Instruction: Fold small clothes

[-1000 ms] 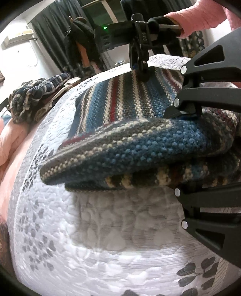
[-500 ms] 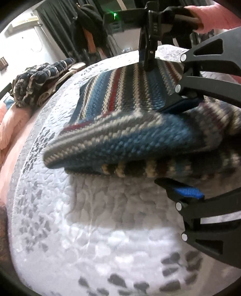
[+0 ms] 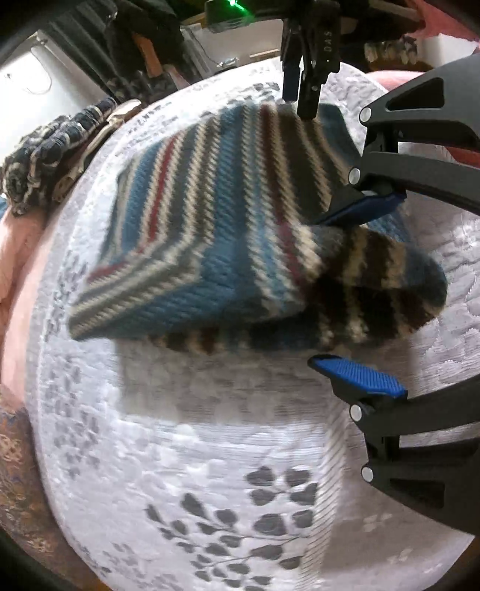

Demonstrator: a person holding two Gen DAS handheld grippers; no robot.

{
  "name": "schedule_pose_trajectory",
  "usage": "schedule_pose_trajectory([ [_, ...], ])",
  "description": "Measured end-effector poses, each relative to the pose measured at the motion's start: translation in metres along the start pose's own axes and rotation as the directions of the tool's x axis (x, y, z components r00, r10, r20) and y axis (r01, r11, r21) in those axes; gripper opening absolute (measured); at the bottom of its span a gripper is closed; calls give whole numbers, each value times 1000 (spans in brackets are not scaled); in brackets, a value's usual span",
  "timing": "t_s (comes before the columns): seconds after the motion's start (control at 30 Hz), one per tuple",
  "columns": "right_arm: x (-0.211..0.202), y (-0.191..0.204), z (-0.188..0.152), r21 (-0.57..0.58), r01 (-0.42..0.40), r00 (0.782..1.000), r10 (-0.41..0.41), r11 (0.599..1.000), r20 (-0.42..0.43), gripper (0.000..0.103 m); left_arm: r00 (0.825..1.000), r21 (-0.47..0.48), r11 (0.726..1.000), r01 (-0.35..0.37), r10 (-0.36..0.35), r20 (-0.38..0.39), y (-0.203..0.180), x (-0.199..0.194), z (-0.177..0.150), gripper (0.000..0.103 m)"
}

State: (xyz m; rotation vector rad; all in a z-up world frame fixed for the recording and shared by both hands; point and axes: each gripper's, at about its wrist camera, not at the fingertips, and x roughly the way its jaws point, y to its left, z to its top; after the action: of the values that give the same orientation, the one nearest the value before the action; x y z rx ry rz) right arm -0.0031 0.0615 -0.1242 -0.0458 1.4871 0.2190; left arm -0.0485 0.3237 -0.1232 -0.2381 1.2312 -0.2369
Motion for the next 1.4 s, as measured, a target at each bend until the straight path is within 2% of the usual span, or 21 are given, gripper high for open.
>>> schedule_pose_trajectory([
  [0.23, 22, -9, -8, 27, -16, 1000, 17, 999, -8, 74, 999, -41, 999, 29, -29, -20, 21, 13, -7, 71],
  [0.33, 13, -9, -7, 24, -27, 1000, 27, 999, -6, 72, 999, -36, 999, 23, -24, -27, 19, 0, -3, 70],
  [0.4, -3, -9, 0, 13, -22, 999, 21, 1000, 26, 71, 1000, -19, 1000, 20, -20, -3, 15, -18, 3, 70],
  [0.5, -36, -6, 15, -5, -13, 994, 13, 1000, 107, 70, 996, 27, 1000, -5, 2, 87, 6, -51, 28, 69],
  [0.6, -52, -1, 34, -13, -22, 989, 23, 1000, 144, 70, 991, 36, 999, -28, 22, 134, -2, -56, 64, 69],
  [0.73, -52, 7, 62, -26, -20, 986, 24, 999, 166, 70, 988, 22, 997, -69, 65, 139, -7, -34, 102, 68],
  [0.87, -32, 12, 84, -21, -25, 989, 27, 999, 145, 68, 985, -17, 991, -130, 131, 111, 3, 1, 127, 67],
  [1.03, -10, 8, 89, -5, -32, 993, 32, 999, 113, 72, 993, -67, 992, -105, 109, 49, 24, 31, 127, 70],
  [1.17, -5, 3, 88, 9, -53, 992, 52, 999, 113, 74, 996, -92, 993, -73, 77, 46, 35, 37, 125, 75],
  [1.27, -9, 2, 85, 18, -60, 991, 58, 998, 118, 72, 997, -127, 991, -45, 52, 50, 39, 30, 122, 74],
  [1.4, -24, 4, 74, 17, -44, 989, 41, 999, 140, 73, 992, -113, 989, -93, 102, 75, 28, 1, 109, 72],
])
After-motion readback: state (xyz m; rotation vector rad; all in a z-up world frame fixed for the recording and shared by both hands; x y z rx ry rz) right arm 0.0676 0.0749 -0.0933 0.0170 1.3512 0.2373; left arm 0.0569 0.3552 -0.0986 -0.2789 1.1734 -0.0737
